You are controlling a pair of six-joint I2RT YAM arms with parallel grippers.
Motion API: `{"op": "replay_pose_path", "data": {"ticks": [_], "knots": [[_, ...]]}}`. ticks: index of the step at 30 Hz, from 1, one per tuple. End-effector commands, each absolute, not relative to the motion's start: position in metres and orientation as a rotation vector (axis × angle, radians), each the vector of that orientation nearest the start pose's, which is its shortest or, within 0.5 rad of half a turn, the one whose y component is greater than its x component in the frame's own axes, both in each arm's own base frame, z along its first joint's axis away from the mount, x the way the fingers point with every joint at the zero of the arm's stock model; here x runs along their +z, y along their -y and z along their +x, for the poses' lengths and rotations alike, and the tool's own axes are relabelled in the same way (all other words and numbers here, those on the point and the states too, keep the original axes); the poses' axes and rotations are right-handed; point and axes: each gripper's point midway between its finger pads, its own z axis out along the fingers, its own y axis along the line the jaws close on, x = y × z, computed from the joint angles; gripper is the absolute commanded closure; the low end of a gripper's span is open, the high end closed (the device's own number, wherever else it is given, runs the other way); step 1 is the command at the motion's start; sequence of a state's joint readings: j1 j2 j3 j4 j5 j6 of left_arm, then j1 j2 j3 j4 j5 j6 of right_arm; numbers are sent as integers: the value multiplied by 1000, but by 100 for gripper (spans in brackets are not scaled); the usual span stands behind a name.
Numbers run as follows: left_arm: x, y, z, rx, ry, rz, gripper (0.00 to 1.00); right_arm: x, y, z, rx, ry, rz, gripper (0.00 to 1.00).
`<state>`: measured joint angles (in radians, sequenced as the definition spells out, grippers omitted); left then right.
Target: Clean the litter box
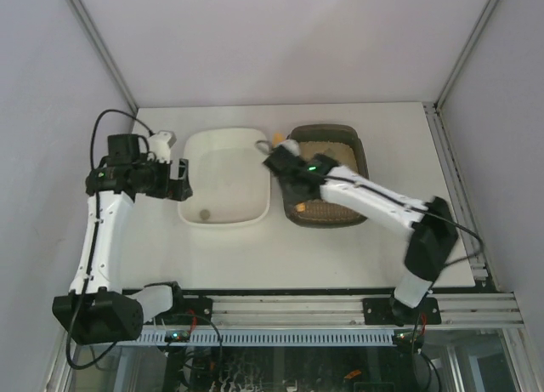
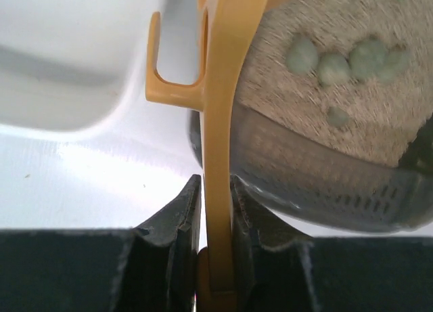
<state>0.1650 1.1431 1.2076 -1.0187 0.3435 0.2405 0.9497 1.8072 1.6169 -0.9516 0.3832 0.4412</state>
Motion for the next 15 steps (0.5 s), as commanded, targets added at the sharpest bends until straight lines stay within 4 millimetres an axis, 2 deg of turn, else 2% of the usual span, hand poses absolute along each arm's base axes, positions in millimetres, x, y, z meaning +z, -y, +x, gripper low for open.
{"op": "replay_pose_path", "data": {"ticks": [1, 4, 6, 7, 8, 11, 12, 15], "knots": [[249, 47, 316, -196, -2273, 226, 0, 196, -249, 261, 406, -2546, -274, 100], [284, 100, 349, -381, -2164, 149, 0, 184, -197, 259, 394, -2598, -153, 100], [307, 146, 364, -590, -2096, 140, 0, 174, -176, 257, 402, -2656, -92, 100], [324, 167, 372, -677, -2045, 138, 0, 169, -168, 256, 388, -2681, -67, 100], [326, 188, 379, -727, -2056, 118, 0, 165, -162, 257, 369, -2700, -50, 100], [327, 230, 398, -620, -2123, 43, 0, 152, -155, 263, 360, -2749, -11, 100], [326, 248, 398, -602, -2143, 42, 0, 146, -155, 265, 374, -2773, 6, 100], [307, 286, 409, -686, -2208, -20, 3, 133, -158, 274, 402, -2806, 23, 100]]}}
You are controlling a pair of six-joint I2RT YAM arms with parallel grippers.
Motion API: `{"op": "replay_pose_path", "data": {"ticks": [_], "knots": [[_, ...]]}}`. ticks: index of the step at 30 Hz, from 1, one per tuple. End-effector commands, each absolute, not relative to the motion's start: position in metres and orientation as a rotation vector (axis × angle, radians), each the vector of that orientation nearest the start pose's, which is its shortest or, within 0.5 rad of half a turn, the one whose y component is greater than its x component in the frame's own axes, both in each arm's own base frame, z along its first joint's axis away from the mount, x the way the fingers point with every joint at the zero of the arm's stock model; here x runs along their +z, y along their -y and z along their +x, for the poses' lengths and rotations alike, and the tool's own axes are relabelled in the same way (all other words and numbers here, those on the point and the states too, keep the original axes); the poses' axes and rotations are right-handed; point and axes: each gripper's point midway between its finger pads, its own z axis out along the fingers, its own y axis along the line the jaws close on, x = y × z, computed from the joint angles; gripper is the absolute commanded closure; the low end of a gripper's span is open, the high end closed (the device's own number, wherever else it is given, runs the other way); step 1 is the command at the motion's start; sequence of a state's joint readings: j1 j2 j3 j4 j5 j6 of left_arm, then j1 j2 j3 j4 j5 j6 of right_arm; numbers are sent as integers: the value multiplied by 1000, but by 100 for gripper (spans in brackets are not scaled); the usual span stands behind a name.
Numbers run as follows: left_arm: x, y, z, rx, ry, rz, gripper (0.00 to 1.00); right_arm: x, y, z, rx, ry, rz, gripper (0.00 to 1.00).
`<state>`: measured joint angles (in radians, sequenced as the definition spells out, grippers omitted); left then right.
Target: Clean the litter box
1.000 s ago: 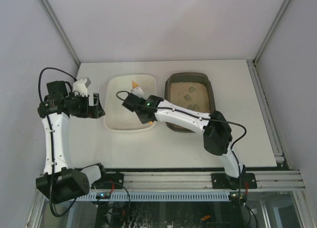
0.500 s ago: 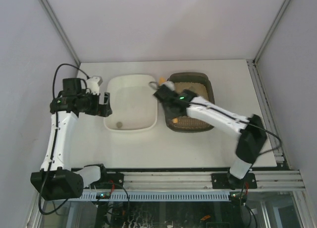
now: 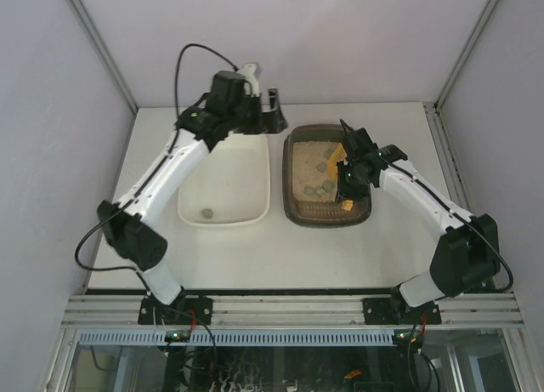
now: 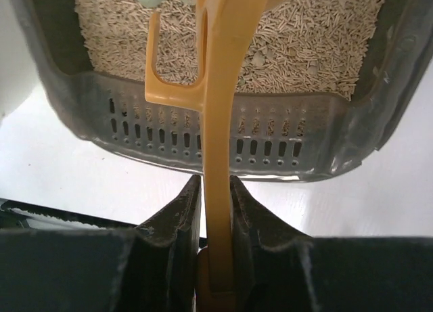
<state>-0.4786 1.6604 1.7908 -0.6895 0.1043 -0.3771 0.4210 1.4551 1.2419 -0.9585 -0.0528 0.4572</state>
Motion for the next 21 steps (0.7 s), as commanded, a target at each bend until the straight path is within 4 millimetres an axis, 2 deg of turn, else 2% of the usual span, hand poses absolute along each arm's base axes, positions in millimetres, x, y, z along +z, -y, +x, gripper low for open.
{"op": "replay_pose_path", "data": {"ticks": [1, 6, 10, 15, 17, 21], "knots": [[299, 294, 414, -720, -2223, -55, 3, 130, -160, 277, 406, -2811, 22, 100], [268, 322, 434, -815, -2275, -154, 4, 116, -149, 293, 275, -2832, 39, 100], [252, 330, 436, -831, -2319, -159, 5, 106, -148, 299, 248, -2864, 27, 100], [254, 320, 433, -784, -2301, -120, 5, 97, -155, 309, 263, -2880, 15, 100], [259, 312, 430, -775, -2280, -105, 5, 94, -159, 314, 273, -2886, 13, 100], [257, 296, 424, -761, -2282, -115, 5, 88, -171, 323, 312, -2895, 6, 100]]}}
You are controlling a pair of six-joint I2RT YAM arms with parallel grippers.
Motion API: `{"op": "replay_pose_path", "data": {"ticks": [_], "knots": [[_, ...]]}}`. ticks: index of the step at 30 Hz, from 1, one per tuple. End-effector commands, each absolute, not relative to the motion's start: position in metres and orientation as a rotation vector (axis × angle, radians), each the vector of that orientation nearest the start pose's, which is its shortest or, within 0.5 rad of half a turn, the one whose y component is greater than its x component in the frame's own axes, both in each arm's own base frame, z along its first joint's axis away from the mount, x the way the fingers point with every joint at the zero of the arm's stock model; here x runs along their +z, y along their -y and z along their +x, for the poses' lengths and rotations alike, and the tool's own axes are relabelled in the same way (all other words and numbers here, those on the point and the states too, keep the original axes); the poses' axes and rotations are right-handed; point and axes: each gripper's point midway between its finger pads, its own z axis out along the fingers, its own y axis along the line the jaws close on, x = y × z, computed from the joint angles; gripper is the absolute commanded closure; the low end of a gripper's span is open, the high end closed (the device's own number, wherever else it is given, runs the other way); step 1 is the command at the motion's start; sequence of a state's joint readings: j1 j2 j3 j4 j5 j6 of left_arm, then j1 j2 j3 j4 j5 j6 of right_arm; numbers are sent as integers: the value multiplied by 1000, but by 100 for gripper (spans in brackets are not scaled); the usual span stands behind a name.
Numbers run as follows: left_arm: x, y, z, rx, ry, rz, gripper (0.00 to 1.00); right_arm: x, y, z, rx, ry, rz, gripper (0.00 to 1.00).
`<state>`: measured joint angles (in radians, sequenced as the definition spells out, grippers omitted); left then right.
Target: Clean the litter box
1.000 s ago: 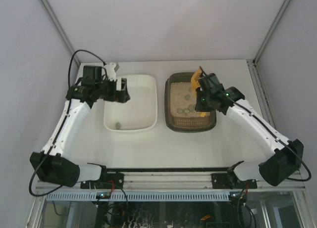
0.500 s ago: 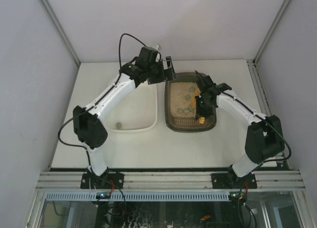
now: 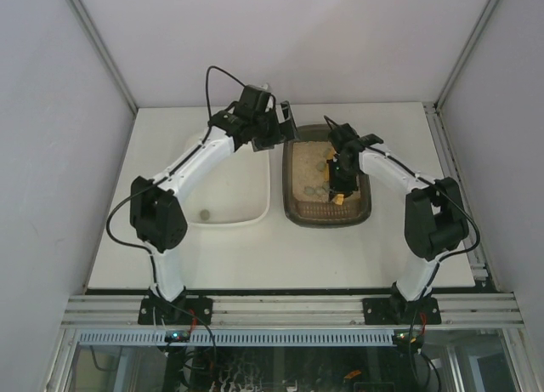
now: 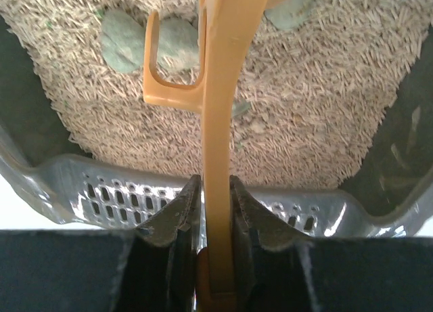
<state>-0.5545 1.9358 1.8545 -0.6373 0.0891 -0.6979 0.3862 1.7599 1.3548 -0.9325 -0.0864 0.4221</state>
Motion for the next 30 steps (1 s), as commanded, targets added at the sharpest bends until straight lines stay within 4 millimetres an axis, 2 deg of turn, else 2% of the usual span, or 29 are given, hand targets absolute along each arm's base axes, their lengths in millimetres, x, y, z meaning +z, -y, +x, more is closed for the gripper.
{"op": "replay_pose_path", "data": {"ticks": [1, 5, 7, 12, 15, 20, 26, 30], "knots": [[257, 291, 423, -747, -2278, -93, 5, 88, -174, 325, 324, -2893, 3, 100], [257, 272, 419, -727, -2277, -101, 5, 87, -190, 333, 444, -2877, 13, 100], [257, 251, 422, -705, -2271, -134, 5, 87, -196, 337, 500, -2865, 25, 100], [238, 218, 409, -665, -2307, -161, 5, 91, -205, 341, 674, -2829, 80, 100], [227, 197, 397, -618, -2327, -153, 5, 94, -201, 343, 776, -2797, 149, 100], [216, 163, 376, -518, -2327, -114, 5, 106, -185, 342, 810, -2733, 211, 100], [217, 145, 342, -479, -2283, -39, 5, 125, -175, 324, 892, -2670, 263, 100], [226, 138, 329, -470, -2212, -11, 5, 134, -177, 310, 1041, -2588, 278, 100]]}}
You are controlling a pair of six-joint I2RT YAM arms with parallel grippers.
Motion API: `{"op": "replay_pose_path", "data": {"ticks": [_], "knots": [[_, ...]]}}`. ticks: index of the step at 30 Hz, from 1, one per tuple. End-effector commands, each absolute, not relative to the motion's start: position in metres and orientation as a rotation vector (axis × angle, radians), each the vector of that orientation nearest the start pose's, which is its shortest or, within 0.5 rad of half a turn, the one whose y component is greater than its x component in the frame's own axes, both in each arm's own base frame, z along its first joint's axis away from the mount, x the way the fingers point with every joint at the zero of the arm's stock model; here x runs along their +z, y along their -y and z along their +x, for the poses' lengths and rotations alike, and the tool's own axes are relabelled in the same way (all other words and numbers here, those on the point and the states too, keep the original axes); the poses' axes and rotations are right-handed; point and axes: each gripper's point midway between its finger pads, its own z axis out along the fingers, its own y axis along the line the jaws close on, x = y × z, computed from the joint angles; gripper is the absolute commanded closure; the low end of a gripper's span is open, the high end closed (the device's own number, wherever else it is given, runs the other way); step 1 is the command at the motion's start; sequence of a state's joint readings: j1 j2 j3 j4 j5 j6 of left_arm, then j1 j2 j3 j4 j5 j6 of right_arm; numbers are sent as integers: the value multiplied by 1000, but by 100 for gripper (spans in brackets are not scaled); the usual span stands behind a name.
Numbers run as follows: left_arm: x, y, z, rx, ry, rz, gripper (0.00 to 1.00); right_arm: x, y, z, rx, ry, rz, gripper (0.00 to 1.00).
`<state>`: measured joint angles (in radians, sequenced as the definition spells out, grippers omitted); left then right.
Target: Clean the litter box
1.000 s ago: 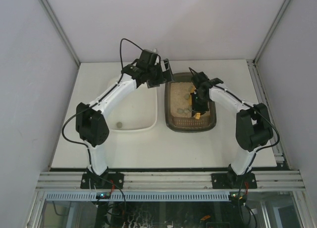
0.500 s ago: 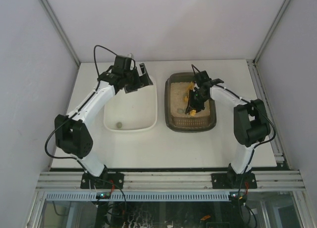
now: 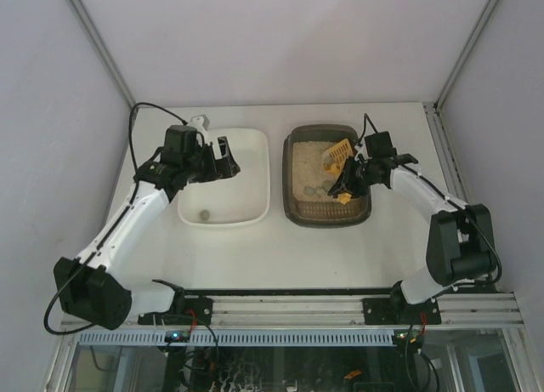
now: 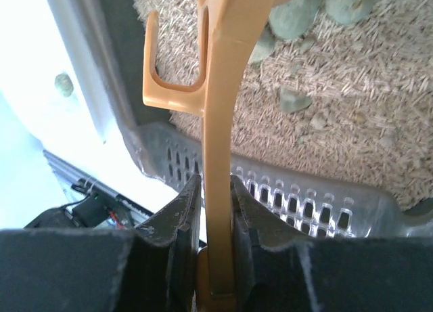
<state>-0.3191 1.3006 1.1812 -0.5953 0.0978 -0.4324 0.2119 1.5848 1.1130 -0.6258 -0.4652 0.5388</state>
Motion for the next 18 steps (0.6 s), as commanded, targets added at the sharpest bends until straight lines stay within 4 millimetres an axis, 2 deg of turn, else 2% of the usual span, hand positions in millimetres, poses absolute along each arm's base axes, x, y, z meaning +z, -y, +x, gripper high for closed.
{"op": "replay_pose_path", "data": {"ticks": [1, 3, 6, 9, 13, 18], "knots": [[228, 136, 326, -465, -2196, -5, 5, 133, -178, 305, 1088, -2564, 277, 100], [227, 132, 323, -442, -2191, 8, 5, 139, -181, 303, 1183, -2460, 254, 100], [222, 124, 319, -394, -2203, 12, 5, 138, -185, 290, 1315, -2330, 261, 100], [216, 120, 313, -375, -2209, 13, 6, 143, -183, 286, 1330, -2209, 267, 100], [205, 116, 307, -359, -2220, 16, 6, 160, -190, 279, 1436, -2088, 213, 100], [195, 110, 304, -323, -2237, 20, 6, 159, -197, 269, 1479, -1996, 146, 100]]}}
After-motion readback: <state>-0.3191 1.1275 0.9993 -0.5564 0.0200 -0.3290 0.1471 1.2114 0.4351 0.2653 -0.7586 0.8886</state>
